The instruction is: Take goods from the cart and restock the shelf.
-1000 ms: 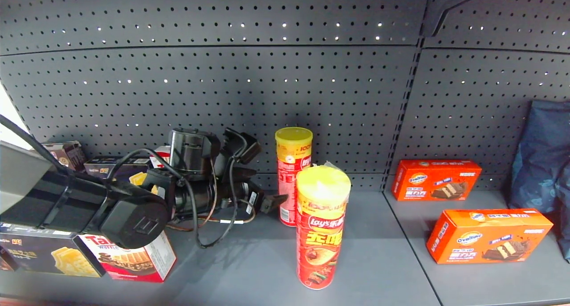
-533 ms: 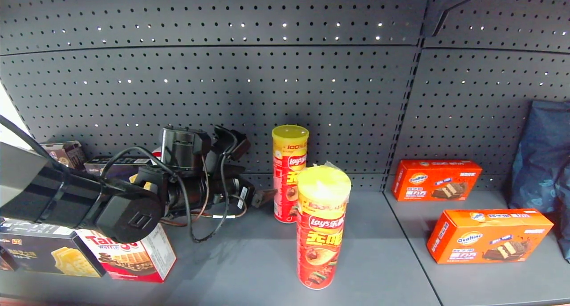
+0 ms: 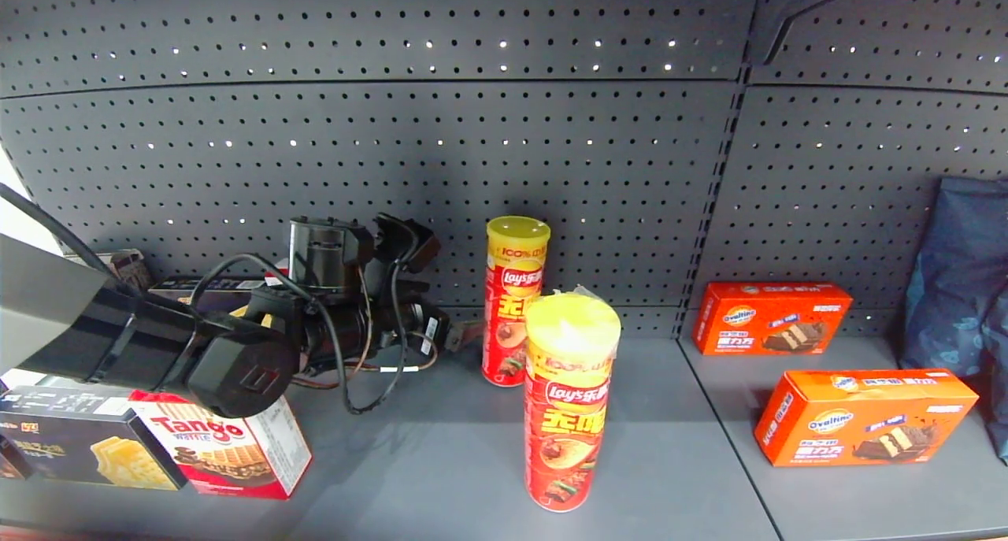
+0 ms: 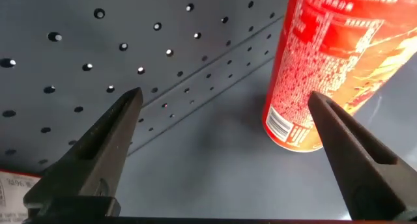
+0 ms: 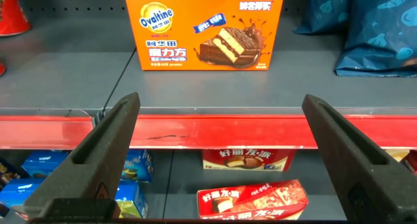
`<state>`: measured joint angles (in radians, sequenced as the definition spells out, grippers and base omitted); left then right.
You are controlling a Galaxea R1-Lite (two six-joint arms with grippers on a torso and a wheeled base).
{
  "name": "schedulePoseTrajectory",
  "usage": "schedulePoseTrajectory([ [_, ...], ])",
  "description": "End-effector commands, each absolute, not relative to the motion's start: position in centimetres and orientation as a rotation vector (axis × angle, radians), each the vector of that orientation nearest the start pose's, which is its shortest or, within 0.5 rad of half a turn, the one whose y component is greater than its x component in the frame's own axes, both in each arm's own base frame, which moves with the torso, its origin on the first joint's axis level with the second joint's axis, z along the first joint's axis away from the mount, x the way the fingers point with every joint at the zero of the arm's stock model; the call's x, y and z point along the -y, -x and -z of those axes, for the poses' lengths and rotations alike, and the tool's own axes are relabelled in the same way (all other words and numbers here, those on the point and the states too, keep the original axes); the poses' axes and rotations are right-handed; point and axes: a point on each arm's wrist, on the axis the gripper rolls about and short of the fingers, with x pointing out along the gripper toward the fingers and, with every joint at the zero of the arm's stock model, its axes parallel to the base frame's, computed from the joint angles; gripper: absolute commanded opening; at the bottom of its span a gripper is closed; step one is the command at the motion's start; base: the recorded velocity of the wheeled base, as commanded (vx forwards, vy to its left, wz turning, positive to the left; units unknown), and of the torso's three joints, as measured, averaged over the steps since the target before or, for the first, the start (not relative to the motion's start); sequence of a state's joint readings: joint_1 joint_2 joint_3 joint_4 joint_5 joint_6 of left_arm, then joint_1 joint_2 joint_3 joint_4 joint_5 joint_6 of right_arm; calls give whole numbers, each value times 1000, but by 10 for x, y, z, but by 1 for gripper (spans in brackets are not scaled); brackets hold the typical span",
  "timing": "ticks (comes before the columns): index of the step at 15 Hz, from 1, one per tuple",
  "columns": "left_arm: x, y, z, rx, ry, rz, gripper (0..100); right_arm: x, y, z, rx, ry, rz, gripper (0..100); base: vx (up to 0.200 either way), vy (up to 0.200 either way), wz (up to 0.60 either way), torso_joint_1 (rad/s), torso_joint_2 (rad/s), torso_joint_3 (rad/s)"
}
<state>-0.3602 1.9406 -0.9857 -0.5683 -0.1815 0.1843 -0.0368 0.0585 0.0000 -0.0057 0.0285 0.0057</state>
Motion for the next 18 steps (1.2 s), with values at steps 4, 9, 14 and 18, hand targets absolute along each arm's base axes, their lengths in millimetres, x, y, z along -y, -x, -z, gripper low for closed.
schedulePoseTrajectory([
  [4, 132, -346, -137, -351, -213, 563, 100, -1, 18, -77, -54, -8, 8, 100, 0, 0, 0, 0, 0, 0],
  [9, 128, -347, -137, -337, -212, 552, 100, -1, 18, -77, -54, -8, 8, 100, 0, 0, 0, 0, 0, 0],
  [14, 128, -346, -139, -326, -214, 548, 100, -1, 18, -77, -54, -6, 8, 100, 0, 0, 0, 0, 0, 0],
  [18, 127, -344, -141, -325, -214, 545, 100, -1, 18, -77, -54, -8, 8, 100, 0, 0, 0, 0, 0, 0],
])
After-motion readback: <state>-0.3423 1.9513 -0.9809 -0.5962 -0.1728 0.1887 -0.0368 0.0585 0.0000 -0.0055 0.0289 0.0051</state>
